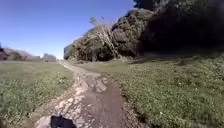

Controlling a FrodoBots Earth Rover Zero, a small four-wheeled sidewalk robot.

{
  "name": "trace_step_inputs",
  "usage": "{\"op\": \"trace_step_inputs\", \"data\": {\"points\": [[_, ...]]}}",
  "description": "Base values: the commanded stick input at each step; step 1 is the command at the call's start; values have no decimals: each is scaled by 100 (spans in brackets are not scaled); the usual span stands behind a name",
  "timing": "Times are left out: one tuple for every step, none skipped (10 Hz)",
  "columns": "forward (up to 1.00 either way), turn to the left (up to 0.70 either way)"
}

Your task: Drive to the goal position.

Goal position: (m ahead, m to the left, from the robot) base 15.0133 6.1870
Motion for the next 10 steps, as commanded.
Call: {"op": "trace_step_inputs", "data": {"points": [[50, 0], [50, 0], [50, 0], [50, 0], [50, 0], [50, 0], [50, 0], [50, 27], [50, 27], [50, 27]]}}
